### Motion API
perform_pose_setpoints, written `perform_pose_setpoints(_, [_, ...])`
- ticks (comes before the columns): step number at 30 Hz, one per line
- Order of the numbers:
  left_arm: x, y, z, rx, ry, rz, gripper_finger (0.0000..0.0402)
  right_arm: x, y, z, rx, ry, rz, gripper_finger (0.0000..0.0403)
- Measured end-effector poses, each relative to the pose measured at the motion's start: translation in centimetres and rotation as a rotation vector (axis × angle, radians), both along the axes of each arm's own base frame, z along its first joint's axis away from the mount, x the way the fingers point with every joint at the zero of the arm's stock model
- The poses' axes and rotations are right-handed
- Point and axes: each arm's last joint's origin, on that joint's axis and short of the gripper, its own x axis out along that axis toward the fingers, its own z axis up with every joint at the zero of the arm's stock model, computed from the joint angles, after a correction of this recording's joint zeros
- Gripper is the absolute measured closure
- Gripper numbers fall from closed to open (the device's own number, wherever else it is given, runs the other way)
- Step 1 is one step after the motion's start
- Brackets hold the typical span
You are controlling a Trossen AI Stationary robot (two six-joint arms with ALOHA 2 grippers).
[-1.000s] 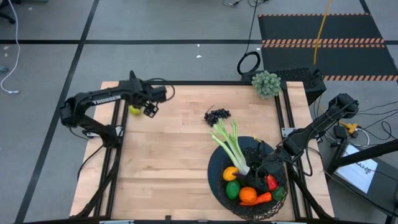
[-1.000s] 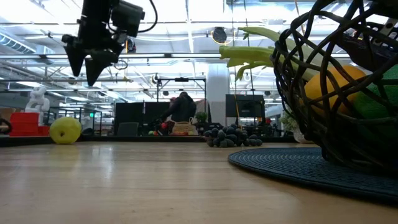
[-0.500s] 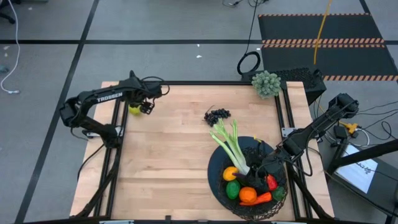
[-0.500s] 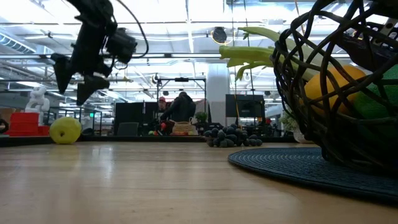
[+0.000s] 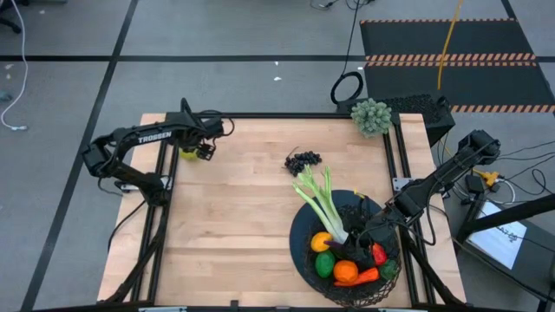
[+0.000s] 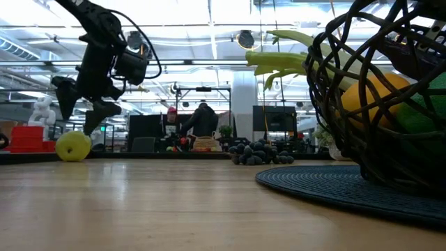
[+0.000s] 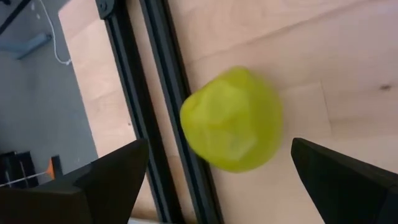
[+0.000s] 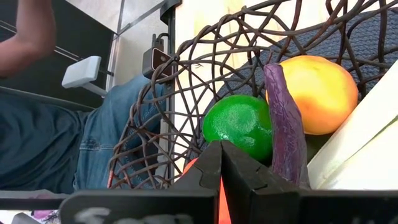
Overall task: Build produce basket
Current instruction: Put the green apple into the wire basket
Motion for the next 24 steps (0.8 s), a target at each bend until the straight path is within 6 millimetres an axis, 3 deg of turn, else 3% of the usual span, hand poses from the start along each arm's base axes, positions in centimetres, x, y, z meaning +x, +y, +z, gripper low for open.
perform_pose_setpoints(24, [-0.6, 0.5, -2.9, 0.036, -0.072, 0.011, 0.0007, 0.0, 0.0, 0.0, 0.0, 0.0, -0.001, 0.0399])
